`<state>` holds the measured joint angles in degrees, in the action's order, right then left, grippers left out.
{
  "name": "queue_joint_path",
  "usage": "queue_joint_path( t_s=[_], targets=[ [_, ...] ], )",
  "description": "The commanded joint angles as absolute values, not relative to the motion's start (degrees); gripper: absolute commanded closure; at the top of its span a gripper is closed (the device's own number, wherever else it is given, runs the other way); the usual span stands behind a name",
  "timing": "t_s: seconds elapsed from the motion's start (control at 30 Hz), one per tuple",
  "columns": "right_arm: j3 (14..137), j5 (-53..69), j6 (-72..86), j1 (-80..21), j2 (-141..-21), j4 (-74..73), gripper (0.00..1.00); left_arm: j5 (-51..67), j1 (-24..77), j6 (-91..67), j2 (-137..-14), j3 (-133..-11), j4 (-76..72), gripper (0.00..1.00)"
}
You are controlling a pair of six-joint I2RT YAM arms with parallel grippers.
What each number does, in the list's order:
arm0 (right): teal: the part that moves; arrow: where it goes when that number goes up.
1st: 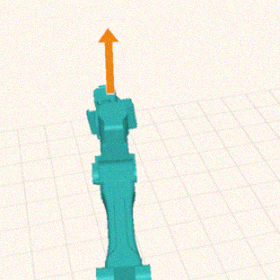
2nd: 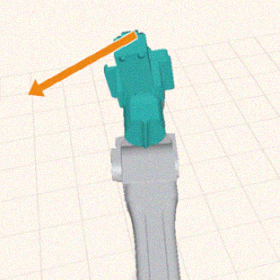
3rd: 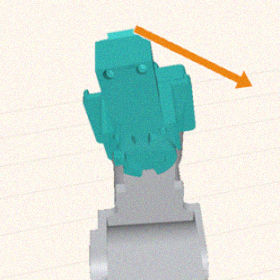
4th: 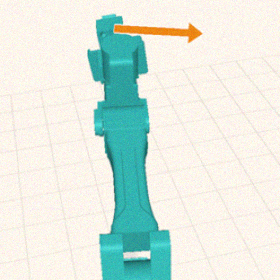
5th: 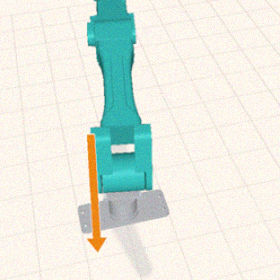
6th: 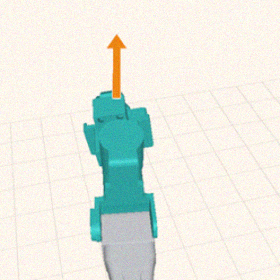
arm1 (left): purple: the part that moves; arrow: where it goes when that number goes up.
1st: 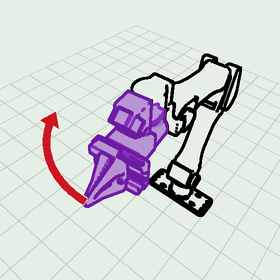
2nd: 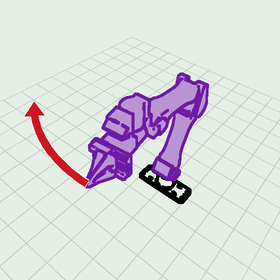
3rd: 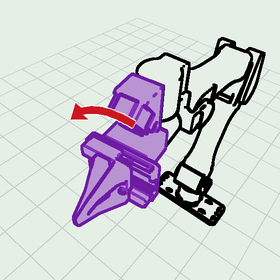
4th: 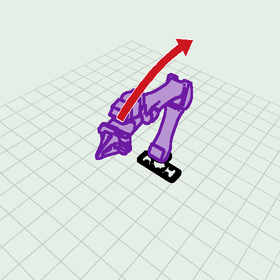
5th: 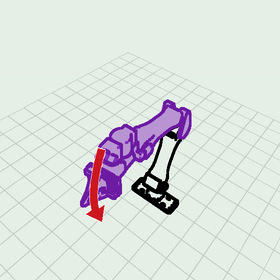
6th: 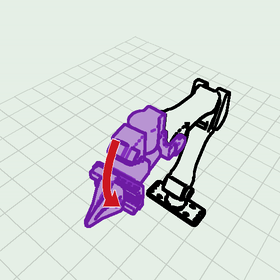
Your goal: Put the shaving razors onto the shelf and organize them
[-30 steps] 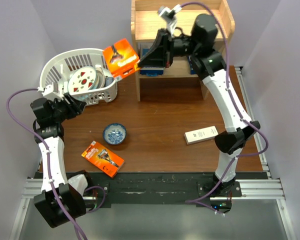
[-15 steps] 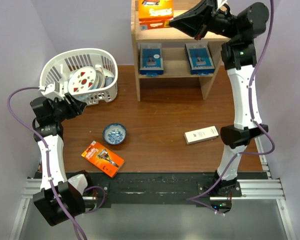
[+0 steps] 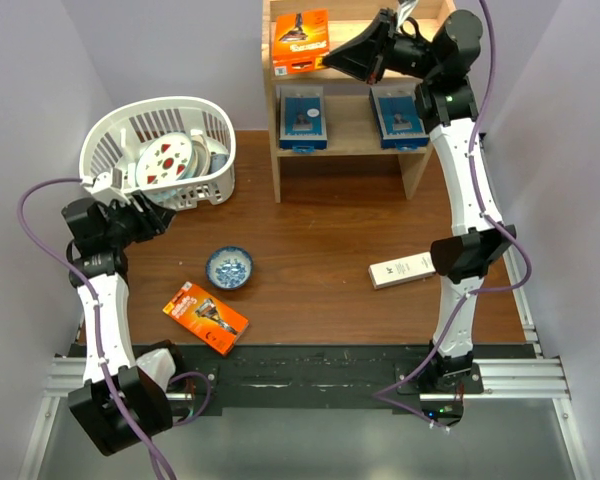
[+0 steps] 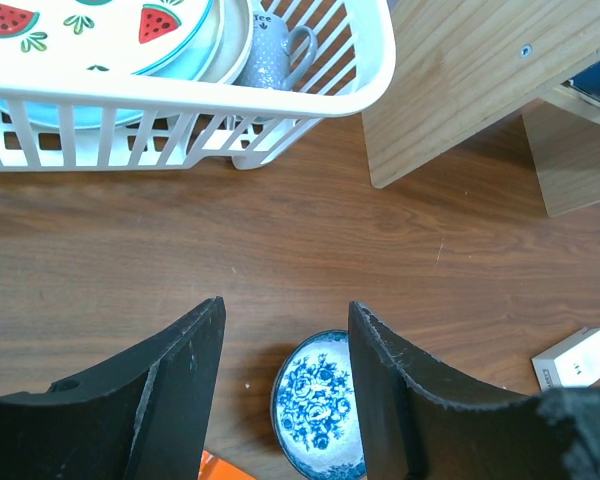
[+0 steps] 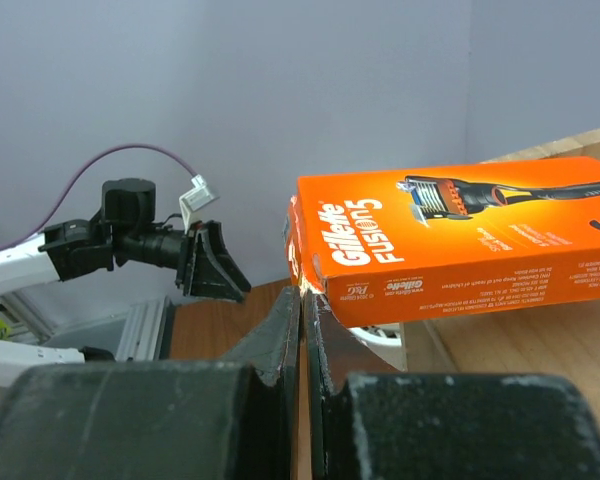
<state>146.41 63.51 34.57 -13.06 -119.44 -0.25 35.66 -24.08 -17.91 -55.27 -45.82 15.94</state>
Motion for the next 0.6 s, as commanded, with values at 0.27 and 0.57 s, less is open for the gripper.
queue_joint_path(
  t_s=[0.27,0.57],
  targets=[
    [143.88,61.26,32.61,-13.1,-120.67,-3.25,1.0,37.0,-25.4,-17.67,-54.05,-42.54,13.01,0.43],
    [143.52,58.81,30.76,-12.92,-122.08,-6.5,1.0,37.62,-25.58,-18.9,-54.23,-40.34,11.25,0.43]
  ],
)
